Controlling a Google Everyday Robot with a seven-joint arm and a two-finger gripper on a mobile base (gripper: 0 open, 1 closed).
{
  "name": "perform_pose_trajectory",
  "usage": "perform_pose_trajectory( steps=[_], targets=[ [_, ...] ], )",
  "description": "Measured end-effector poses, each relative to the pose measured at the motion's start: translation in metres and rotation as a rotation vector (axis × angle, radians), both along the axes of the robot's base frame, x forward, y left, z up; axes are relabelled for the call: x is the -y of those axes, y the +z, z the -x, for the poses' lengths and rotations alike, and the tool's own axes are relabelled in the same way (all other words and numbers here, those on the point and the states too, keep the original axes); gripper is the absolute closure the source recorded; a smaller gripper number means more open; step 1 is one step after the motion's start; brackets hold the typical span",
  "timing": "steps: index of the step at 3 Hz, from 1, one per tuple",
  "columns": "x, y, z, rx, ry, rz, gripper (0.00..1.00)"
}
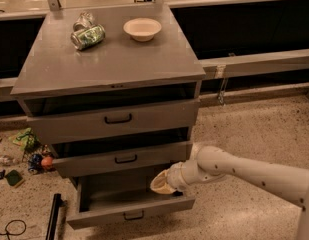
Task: Close bottom drawer
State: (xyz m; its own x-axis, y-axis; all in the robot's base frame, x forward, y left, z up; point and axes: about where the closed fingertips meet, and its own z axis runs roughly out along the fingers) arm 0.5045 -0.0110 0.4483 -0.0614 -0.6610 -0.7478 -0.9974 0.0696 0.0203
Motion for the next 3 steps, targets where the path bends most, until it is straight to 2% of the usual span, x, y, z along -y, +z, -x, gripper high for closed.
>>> perform_pose_trajectory(
  steps=[1, 2, 3],
  targets=[
    [-0.033, -0.061, -0.001, -0.013, 0.039, -0.067, 1.00],
    [-0.044, -0.112, 0.008, -0.017, 0.054, -0.053, 1.00],
    [-0.034, -0.148, 0.009, -0.004, 0.044, 0.029, 1.00]
  ],
)
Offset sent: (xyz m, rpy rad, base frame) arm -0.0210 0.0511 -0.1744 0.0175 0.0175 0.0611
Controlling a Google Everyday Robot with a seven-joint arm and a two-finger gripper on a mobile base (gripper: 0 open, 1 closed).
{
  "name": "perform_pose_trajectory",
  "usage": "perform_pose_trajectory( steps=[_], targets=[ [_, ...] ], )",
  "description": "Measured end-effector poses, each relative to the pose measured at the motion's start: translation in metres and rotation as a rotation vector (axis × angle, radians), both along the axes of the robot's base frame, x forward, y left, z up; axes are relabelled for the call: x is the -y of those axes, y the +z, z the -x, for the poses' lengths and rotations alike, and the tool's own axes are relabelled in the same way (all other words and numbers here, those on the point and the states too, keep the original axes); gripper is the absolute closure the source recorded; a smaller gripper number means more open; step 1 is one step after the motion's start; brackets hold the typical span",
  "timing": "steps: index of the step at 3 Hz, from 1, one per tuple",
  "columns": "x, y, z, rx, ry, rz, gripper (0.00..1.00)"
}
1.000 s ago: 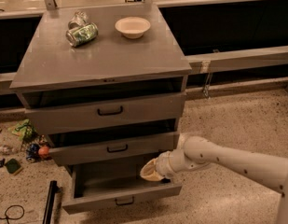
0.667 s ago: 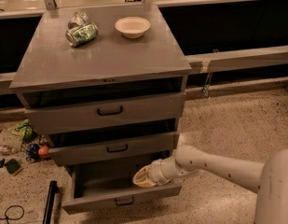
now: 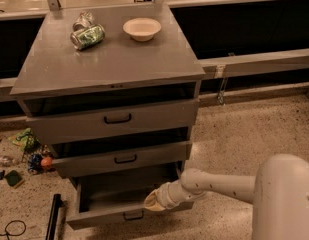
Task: Close bottom drawer
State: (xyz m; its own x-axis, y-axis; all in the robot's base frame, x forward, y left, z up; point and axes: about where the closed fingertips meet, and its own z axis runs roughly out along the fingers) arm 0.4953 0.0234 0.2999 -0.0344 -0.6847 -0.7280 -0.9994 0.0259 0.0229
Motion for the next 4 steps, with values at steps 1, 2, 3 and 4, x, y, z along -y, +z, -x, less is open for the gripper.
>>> perform_pose_trajectory(
  steps=[1, 2, 3, 4],
  targets=[
    [0.025, -0.025, -0.009, 0.027, -0.035, 0.115, 1.00],
    [0.034, -0.035, -0.013, 0.039, -0.052, 0.147, 1.00],
    [0.029, -0.066, -0.008, 0.014, -0.070, 0.123, 1.00],
    [0.032, -0.098, 0.001, -0.007, -0.070, 0.142, 1.00]
  ],
)
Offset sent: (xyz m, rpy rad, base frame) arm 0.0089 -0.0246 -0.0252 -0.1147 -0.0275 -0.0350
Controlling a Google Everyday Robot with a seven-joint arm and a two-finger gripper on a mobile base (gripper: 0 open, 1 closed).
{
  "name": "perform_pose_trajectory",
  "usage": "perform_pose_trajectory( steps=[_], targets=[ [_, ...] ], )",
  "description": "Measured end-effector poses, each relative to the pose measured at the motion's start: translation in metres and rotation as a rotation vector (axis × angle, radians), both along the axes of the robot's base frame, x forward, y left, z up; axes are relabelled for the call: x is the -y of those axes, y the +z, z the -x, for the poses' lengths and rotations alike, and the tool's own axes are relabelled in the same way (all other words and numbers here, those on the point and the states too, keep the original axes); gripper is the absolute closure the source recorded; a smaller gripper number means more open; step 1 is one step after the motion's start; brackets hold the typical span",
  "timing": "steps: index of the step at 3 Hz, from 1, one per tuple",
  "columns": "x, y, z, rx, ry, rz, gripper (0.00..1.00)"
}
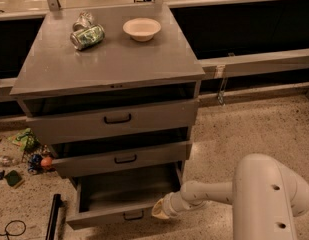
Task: Close bottom drawer
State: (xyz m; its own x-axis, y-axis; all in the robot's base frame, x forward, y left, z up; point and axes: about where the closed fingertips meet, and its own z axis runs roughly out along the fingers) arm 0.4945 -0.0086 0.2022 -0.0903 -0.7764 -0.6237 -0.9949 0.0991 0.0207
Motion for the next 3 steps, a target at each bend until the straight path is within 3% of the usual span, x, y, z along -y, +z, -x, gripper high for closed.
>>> perform_pose_trajectory(
  steps=[1, 2, 3],
  targets=[
    [0.004, -0.022, 0.007, 0.002, 0.002, 0.036, 1.00],
    [0.005, -0.041, 0.001, 0.074, -0.016, 0.044, 1.00],
    [-0.003, -0.053, -0.024, 0.202, -0.015, 0.004, 1.00]
  ],
)
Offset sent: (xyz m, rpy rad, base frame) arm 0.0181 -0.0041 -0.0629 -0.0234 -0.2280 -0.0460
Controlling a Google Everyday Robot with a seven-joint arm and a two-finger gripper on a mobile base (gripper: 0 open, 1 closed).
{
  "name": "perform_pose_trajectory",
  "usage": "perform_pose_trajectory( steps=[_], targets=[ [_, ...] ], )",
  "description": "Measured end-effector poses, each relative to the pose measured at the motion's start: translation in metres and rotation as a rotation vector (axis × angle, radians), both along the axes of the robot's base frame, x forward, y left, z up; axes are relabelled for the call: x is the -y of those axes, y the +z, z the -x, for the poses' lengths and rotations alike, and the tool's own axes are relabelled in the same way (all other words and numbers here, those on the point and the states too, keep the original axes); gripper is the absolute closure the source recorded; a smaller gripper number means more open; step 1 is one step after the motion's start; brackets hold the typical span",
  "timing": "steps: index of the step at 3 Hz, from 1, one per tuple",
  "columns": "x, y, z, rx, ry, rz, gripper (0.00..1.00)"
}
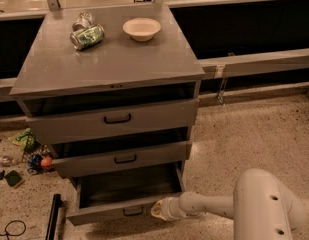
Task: Close bottom drawer
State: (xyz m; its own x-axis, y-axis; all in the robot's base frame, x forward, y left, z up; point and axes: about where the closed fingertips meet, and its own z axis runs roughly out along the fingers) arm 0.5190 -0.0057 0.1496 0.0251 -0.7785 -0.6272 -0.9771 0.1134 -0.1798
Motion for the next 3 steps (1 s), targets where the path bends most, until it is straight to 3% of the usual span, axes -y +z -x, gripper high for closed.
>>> perform_pose_trajectory(
  steps=[1, 3],
  targets=[
    [-0.006, -0.002, -0.018, 0.062, 0.006, -0.022, 1.00],
    [-0.005, -0.015, -0.041, 0.087, 0.021, -0.023, 1.00]
  ],
)
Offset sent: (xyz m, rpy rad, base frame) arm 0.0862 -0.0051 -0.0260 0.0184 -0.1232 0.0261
